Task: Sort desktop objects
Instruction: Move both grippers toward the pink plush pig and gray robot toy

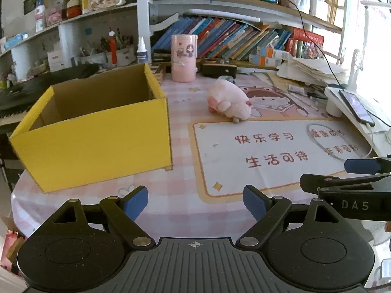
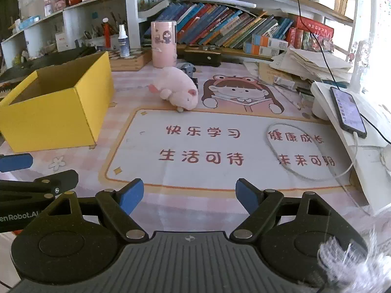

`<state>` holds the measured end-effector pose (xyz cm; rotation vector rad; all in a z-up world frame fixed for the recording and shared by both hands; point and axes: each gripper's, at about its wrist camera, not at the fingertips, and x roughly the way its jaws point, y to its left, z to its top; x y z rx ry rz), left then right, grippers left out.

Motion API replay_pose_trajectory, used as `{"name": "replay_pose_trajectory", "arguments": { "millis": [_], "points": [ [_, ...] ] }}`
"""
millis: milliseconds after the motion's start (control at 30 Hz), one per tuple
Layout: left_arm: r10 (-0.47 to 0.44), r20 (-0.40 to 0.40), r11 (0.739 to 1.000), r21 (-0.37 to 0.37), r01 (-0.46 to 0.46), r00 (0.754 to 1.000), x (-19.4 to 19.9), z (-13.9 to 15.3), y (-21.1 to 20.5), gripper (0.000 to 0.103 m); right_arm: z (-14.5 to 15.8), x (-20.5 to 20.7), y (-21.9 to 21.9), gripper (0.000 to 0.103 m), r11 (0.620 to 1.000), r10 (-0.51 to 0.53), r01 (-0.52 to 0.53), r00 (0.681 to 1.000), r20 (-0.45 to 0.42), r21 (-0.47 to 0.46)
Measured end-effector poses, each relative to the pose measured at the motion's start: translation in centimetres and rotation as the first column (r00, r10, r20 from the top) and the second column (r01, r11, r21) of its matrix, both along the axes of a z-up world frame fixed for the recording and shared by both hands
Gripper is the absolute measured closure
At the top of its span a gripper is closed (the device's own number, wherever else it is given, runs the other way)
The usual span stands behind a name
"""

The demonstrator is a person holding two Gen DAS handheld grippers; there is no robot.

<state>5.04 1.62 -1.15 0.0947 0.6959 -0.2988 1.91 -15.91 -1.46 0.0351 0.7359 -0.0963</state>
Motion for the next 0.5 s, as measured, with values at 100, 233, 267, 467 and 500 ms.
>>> {"name": "replay_pose_trajectory", "arguments": {
  "millis": [100, 233, 267, 467, 500],
  "points": [
    [-0.004, -0.007, 1.0, -0.003, 0.004, 1.0, 0.8, -0.2, -0.8, 0.016, -0.1, 0.8, -0.7, 0.022, 1.0, 0.002, -0.002, 1.0, -0.011, -0.006],
    [-0.012, -0.02, 1.0, -0.011, 0.012, 1.0, 2.0, -0.5, -1.9, 0.016, -0.1, 1.8, -1.7, 0.022, 1.0, 0.004, -0.004, 1.0, -0.02, -0.019],
    [-0.016, -0.022, 1.0, -0.012, 0.016, 1.0, 2.3, -0.5, -2.2, 0.016, -0.1, 2.1, -2.0, 0.022, 1.0, 0.002, -0.003, 1.0, -0.024, -0.021],
    [-0.033, -0.039, 0.999, -0.017, 0.032, 0.999, 4.0, -0.9, -4.1, 0.016, -0.3, 3.9, -3.6, 0.022, 1.0, 0.003, -0.004, 0.999, -0.042, -0.031],
    [-0.033, -0.043, 0.999, -0.017, 0.033, 0.999, 4.3, -1.0, -4.3, 0.016, -0.3, 4.2, -3.8, 0.022, 0.999, 0.005, -0.006, 0.999, -0.045, -0.034]
  ]
}}
